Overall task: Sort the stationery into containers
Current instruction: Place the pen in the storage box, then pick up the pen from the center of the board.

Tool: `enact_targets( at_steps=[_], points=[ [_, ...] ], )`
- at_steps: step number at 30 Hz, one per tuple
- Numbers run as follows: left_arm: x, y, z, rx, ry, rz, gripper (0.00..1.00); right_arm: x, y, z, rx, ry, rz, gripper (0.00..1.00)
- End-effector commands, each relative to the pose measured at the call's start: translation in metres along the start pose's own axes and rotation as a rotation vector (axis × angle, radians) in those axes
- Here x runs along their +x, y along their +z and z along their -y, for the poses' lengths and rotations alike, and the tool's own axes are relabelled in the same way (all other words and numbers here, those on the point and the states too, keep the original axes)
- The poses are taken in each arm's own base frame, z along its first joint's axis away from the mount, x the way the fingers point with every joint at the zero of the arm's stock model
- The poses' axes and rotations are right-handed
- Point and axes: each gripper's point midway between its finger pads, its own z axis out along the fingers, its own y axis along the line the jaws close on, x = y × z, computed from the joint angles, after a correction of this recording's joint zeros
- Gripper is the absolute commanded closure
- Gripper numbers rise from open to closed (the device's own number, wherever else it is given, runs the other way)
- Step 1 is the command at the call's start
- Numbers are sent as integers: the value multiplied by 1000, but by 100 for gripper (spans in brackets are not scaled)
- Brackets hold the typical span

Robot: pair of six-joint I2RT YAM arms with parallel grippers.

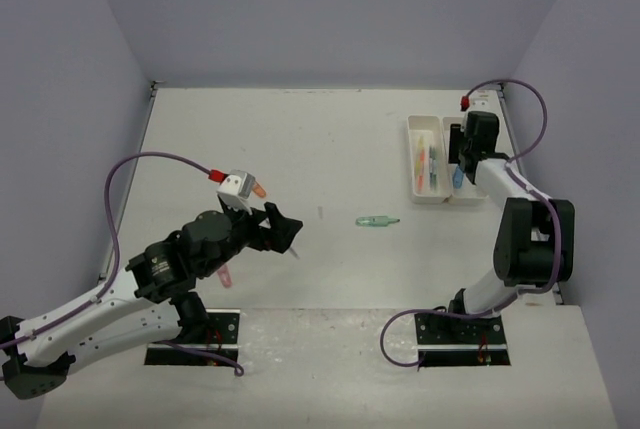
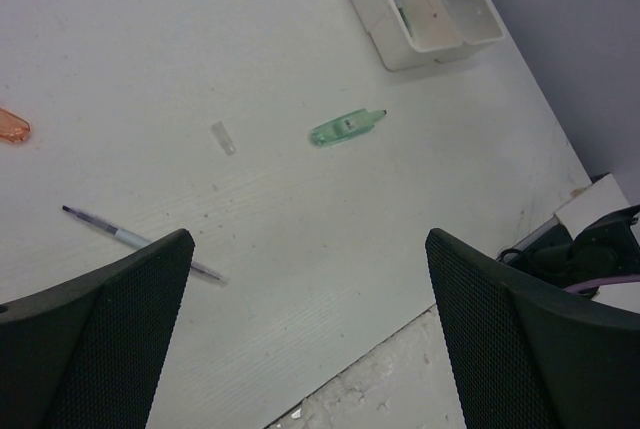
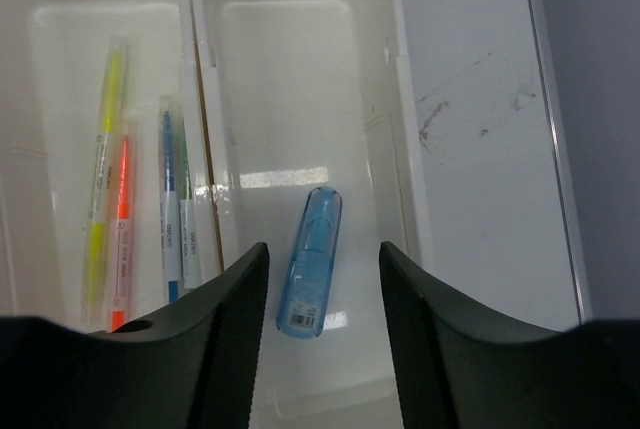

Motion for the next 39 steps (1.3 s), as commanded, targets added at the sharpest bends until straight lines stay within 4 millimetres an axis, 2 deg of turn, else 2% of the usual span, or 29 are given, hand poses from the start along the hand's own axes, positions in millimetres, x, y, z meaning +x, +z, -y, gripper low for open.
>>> enact_targets(
  at_steps=[1, 3, 6, 7, 8, 10, 12, 13, 15, 17, 20, 21, 25, 27, 29, 30, 31, 33, 34, 35, 37, 39],
  points=[
    [-9, 0, -1, -15, -9, 36, 0, -48, -25, 7, 7, 63, 103, 47],
    [-9, 1, -7, -51, -8, 37, 0, -74, -56, -3, -46, 115, 172, 48],
    [-17, 2, -24, -169, -23, 68, 0, -94, -116, -43, -90, 126, 282, 48],
    [-20, 1, -23, -171, -38, 77, 0, -91, -118, -46, -94, 151, 271, 48],
    [-16, 5, -29, -212, -28, 59, 0, -86, -136, -68, -96, 144, 281, 48],
    [-23, 7, -32, -261, -29, 72, 0, -75, -173, -88, -90, 233, 291, 44],
    [-18, 13, -42, -350, -24, 38, 0, -48, -194, -109, -147, 365, 237, 2],
    [-20, 13, -44, -371, -21, 37, 0, -39, -195, -118, -173, 358, 219, 1],
    [-24, 16, -47, -415, -61, 42, 0, -16, -200, -133, -218, 462, 162, 1],
    [-24, 25, -54, -448, -60, 23, 0, -2, -199, -132, -163, 497, 155, 1],
    [-22, 42, -66, -512, -70, -13, 0, 21, -198, -120, -61, 559, 100, 1],
    [-14, 42, -79, -581, -81, -50, 0, 22, -201, -119, -72, 587, 98, 1],
    [-23, 53, -133, -763, -273, 4, 0, 3, -223, -138, -290, 518, 156, 1],
    [-18, 66, -161, -842, -322, -25, 0, -4, -231, -136, -320, 518, 180, 1],
    [-18, 73, -198, -948, -414, -45, 0, -7, -238, -138, -358, 480, 187, 1],
    [-16, 80, -203, -970, -411, -69, 0, -6, -240, -143, -384, 471, 175, 1],
    [-15, 88, -217, -1031, -427, -86, 1, -7, -243, -149, -422, 429, 171, 1],
    [-12, 108, -227, -1075, -414, -133, 6, -1, -246, -157, -466, 398, 148, 2],
    [-19, 118, -228, -1086, -417, -120, 9, -2, -246, -159, -480, 377, 157, 2],
    [-8, 123, -235, -1126, -408, -162, 12, 0, -246, -160, -489, 368, 153, 2],
    [-7, 132, -242, -1162, -425, -172, 15, 2, -248, -167, -530, 346, 153, 3],
    [11, 140, -251, -1210, -413, -237, 18, 7, -249, -174, -573, 324, 138, 4]
  ],
)
